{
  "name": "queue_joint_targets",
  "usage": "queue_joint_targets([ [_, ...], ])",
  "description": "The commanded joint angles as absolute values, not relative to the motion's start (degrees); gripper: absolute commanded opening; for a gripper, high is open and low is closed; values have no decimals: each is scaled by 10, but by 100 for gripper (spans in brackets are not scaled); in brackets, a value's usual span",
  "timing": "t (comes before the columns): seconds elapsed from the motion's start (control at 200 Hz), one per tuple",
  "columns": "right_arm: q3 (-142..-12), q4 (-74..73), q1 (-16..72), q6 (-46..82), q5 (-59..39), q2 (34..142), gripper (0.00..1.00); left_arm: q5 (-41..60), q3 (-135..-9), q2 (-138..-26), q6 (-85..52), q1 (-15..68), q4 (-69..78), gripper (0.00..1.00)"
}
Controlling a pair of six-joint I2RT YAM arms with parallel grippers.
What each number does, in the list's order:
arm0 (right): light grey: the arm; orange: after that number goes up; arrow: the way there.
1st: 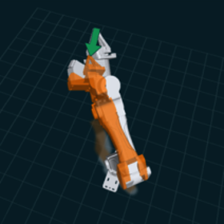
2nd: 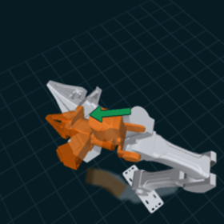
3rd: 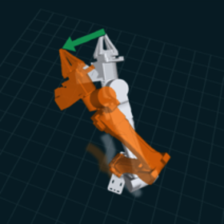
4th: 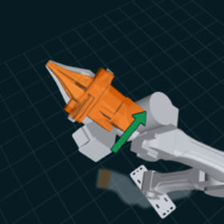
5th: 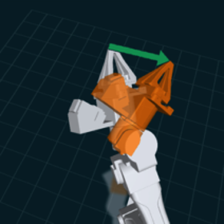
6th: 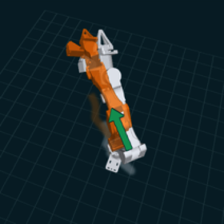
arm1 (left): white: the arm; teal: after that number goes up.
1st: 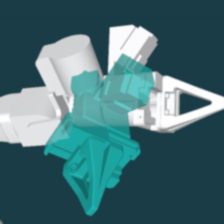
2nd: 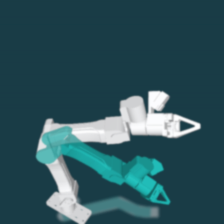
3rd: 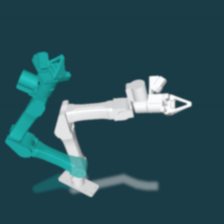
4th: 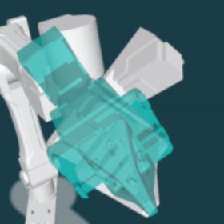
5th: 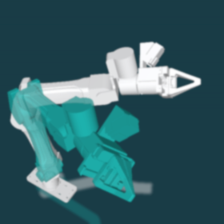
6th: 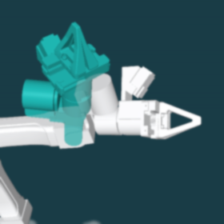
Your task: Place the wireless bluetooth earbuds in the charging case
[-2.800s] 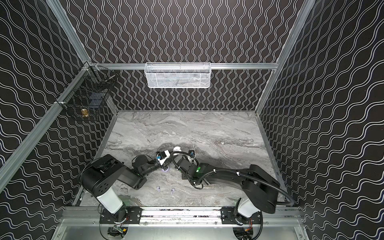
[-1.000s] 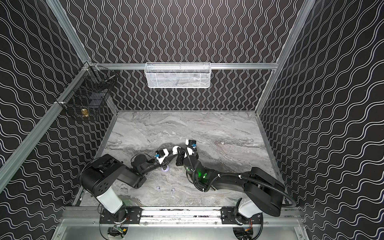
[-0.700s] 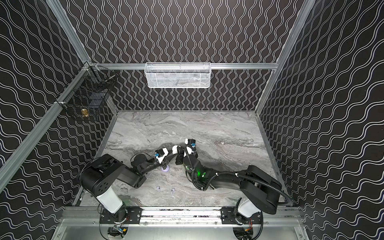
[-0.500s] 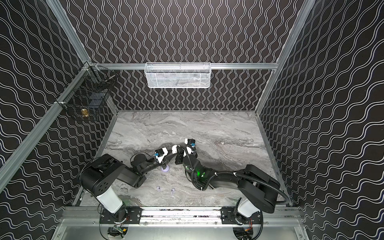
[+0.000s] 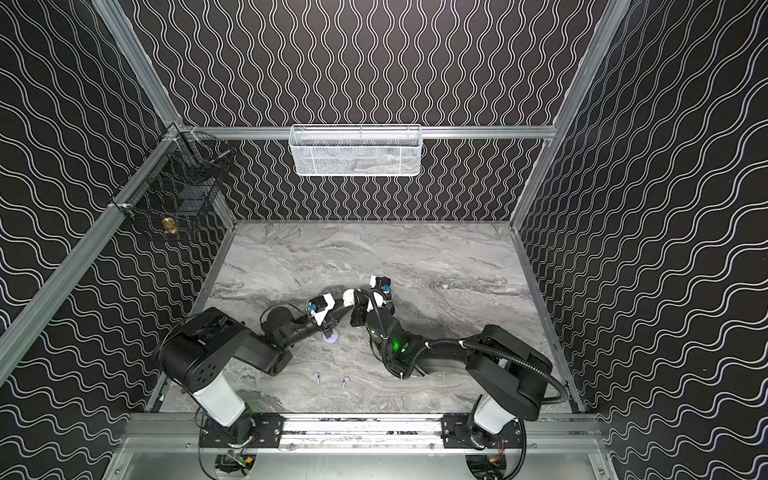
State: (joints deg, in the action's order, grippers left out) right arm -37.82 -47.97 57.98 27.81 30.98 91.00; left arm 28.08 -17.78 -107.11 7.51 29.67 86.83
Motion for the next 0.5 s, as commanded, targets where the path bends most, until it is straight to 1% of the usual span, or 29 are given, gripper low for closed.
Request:
queue_joint_targets([
  [0.0,-381,-505,579,275,299,912,20,284,-183,-1072,69,297,889,17],
  [0.496,-371,-503,579,282,287,909,20,283,-185,-1074,61,289,889,17],
])
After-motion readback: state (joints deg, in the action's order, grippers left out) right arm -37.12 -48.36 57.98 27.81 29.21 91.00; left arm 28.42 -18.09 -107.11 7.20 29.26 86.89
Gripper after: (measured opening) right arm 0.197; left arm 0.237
